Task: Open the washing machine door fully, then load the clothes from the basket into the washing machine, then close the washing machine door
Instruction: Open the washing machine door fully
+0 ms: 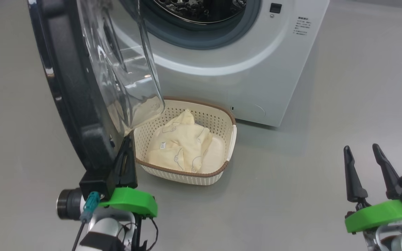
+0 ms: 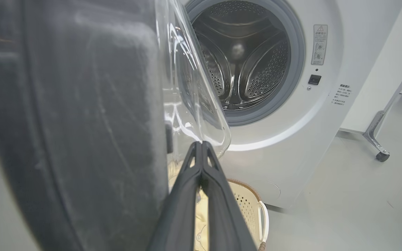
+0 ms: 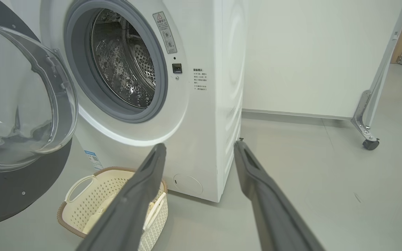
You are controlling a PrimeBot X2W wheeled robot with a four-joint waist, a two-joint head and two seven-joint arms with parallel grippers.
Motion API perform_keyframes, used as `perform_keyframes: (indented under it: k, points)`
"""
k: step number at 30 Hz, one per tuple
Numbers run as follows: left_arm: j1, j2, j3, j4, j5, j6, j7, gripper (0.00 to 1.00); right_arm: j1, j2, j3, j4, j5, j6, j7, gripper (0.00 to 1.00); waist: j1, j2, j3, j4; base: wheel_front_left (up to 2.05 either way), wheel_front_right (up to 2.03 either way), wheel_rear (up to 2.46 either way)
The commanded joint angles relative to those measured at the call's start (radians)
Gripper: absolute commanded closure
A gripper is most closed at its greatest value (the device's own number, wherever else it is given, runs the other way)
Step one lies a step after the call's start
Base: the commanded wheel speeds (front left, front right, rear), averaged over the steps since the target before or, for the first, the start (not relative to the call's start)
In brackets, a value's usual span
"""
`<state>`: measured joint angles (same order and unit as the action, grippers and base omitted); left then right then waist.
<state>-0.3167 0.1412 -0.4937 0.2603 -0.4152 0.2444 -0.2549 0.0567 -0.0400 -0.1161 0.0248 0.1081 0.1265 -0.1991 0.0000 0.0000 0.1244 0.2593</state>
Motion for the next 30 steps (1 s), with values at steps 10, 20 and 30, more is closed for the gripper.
perform_keyframes:
  k: [10,20,30]
  points:
    - [0.043,0.067,0.078,-0.059,-0.021,0.089,-0.004,1.00,0.001,-0.010,0.021,-0.042,-0.004,0.004,0.004,0.00,0.0000,0.0000,-0.033,0.051,0.00,0.00,0.00]
    - [0.060,0.107,0.156,-0.043,-0.051,0.112,-0.005,1.00,0.007,-0.010,0.031,-0.047,0.002,0.004,0.010,0.00,0.0000,0.0000,-0.043,0.057,0.00,0.00,0.00]
    - [0.058,0.151,0.247,-0.003,-0.070,0.115,-0.006,1.00,0.003,-0.010,0.028,-0.044,0.012,0.004,0.010,0.00,0.0000,0.0000,-0.041,0.036,0.00,0.00,0.00]
